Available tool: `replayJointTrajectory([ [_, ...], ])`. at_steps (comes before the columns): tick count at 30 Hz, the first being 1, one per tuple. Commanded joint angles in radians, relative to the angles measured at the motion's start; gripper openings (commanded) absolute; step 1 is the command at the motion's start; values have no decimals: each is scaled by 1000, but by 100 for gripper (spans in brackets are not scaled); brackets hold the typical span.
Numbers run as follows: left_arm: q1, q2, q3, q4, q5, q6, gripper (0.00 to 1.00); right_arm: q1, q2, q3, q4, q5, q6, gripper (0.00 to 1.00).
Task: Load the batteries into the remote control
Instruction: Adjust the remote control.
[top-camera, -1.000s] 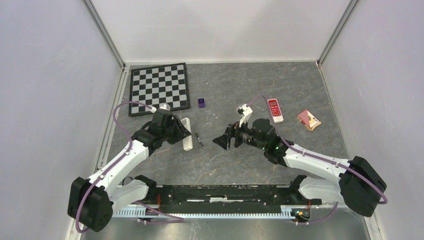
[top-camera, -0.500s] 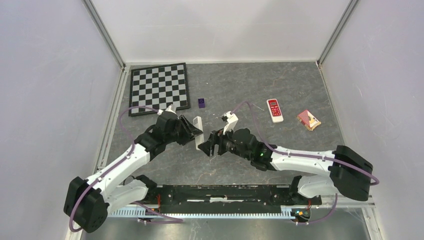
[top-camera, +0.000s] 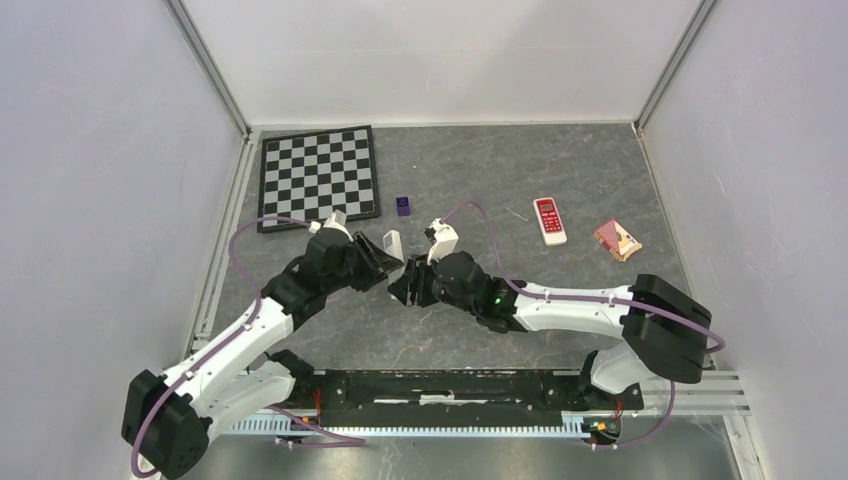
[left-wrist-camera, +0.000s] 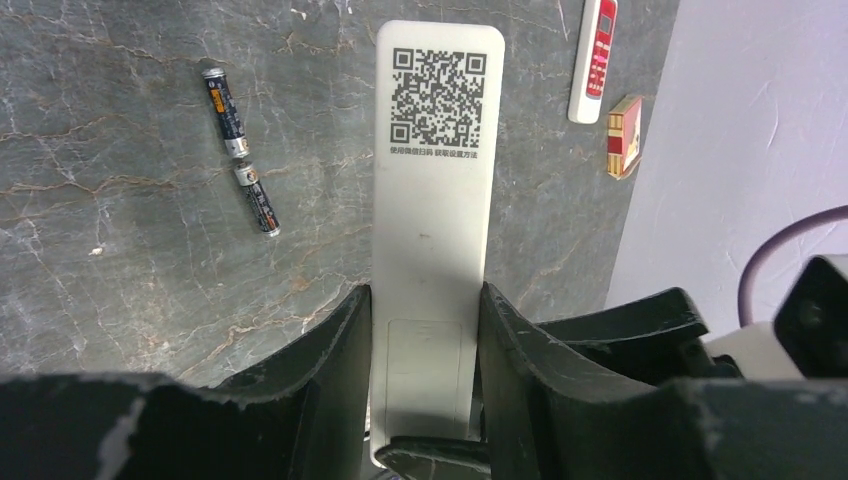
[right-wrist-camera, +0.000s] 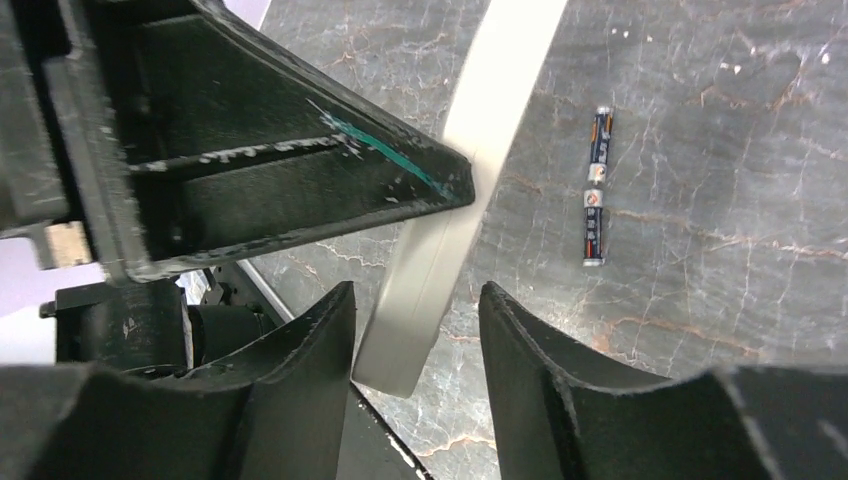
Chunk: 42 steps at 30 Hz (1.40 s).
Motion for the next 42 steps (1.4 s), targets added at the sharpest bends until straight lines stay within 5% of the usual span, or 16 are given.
replayJointTrajectory([
  [1,-4,-31,-4,52,-3,22,6,-3,12,37,-9,-19,63,48],
  [6,-3,-62,-26,74,3,36,18,-12,-12,27,3,-21,70,22],
  [10,-1,-74,-7,73,38,99,69,-37,-57,-15,58,-68,51,10],
  [14,5,-81,38,65,87,184,99,-82,-121,-47,107,-177,-18,6],
  [19,55,-87,87,111,245,248,100,-186,-205,-54,135,-412,-82,4],
  [24,86,-86,73,411,530,152,100,-289,-238,-29,167,-673,-50,4],
  [30,103,-51,67,616,633,35,99,-323,-228,-4,279,-884,56,5],
  [36,149,-36,45,778,720,-101,68,-344,-251,-13,353,-975,136,6],
  [42,154,-87,72,711,774,-62,55,-383,-221,-24,357,-1029,162,5],
])
